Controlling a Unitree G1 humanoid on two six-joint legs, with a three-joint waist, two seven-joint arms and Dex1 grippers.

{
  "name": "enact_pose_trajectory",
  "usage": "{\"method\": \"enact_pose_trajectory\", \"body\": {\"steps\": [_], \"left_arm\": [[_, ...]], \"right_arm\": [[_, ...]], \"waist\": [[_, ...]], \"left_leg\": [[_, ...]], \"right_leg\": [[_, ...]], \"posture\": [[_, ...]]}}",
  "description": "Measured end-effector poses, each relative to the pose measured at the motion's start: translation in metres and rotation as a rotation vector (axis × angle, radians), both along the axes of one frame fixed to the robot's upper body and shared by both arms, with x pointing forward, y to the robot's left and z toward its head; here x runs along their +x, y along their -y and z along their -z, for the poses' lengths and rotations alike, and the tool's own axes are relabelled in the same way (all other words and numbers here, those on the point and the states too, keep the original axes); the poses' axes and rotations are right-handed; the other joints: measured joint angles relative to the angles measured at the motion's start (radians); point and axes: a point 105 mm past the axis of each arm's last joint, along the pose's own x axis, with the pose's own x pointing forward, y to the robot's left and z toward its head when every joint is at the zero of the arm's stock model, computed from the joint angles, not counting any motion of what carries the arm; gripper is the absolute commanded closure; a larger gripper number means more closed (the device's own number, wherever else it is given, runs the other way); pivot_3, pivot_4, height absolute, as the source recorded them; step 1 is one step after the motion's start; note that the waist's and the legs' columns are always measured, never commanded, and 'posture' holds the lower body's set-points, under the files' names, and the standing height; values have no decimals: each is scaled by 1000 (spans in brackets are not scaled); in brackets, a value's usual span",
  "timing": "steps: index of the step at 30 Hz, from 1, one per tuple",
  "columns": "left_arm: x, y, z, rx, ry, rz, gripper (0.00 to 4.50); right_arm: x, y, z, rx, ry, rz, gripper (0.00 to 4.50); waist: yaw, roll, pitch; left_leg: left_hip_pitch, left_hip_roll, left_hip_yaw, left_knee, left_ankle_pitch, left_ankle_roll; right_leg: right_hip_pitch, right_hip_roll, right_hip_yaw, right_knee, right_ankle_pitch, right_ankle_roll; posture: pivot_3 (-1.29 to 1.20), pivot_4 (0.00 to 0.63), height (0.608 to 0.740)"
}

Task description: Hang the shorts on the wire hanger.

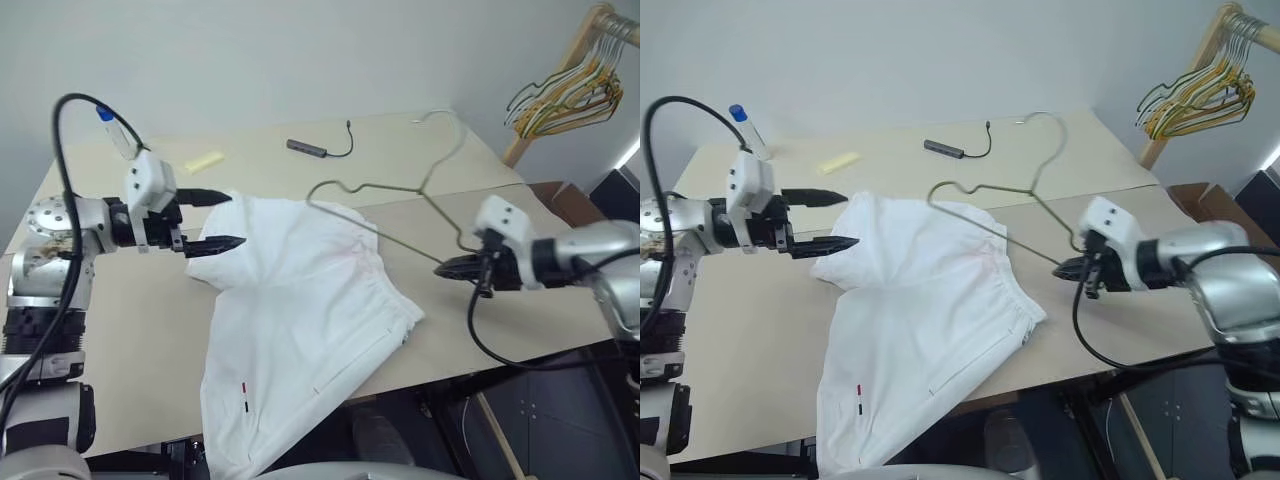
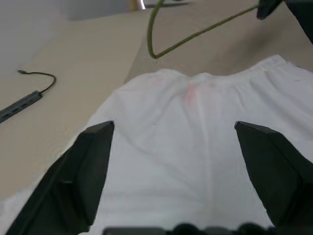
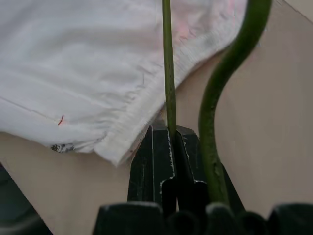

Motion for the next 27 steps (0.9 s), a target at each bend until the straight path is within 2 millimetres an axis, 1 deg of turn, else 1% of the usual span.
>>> {"method": "enact_pose_trajectory", "body": {"steps": [1,2,4,5,7,10,14,20,25,27], "left_arm": [[-4,2,1,-24,-4,0,46],[-11,6,2,-58,-13,8,46],[-22,12,7,-85,-25,28,46],[-29,16,9,-84,-30,47,46],[-38,22,12,-85,-39,74,46],[-42,26,10,-89,-39,89,46],[-42,28,9,-87,-34,84,46],[-43,29,11,-83,-48,84,46],[-45,27,13,-71,-57,83,46],[-45,27,13,-70,-56,83,46]], "right_arm": [[-4,7,6,27,-26,49,4500],[-12,19,17,77,-71,143,4500],[-26,32,39,126,-173,253,4500],[-36,35,51,158,-243,295,4500],[-48,37,64,203,-337,333,4500],[-52,37,71,251,-390,351,4500],[-53,34,85,274,-467,353,4500],[-43,29,93,283,-515,345,4500],[-32,30,88,312,-497,349,4500],[-30,27,83,327,-484,313,4500]], "waist": [[1,-1,0],[4,-1,-1],[6,-1,-1],[7,-1,-1],[6,-1,-1],[5,0,-1],[4,0,-2],[4,0,-2],[12,0,-2],[19,0,-2]], "left_leg": [[0,0,0,0,0,0],[0,0,0,0,0,0],[0,0,1,0,0,0],[0,0,1,0,0,0],[1,0,2,0,0,0],[3,0,3,1,0,0],[3,1,5,0,0,0],[1,1,5,0,0,0],[2,1,5,0,0,0],[2,1,5,0,0,0]], "right_leg": [[0,0,0,1,0,0],[0,0,0,0,0,0],[0,0,1,0,0,0],[0,0,1,0,0,0],[1,1,2,0,0,0],[3,3,2,0,0,-1],[3,5,2,-1,0,-1],[2,5,2,-1,0,-1],[2,5,2,-1,0,-1],[2,5,2,-1,0,-1]], "posture": [[-173,0,740],[-171,0,740],[-171,0,740],[-174,0,740],[-174,0,740],[-175,0,740],[-164,0,740],[-145,0,740],[-136,0,740],[-134,0,740]]}}
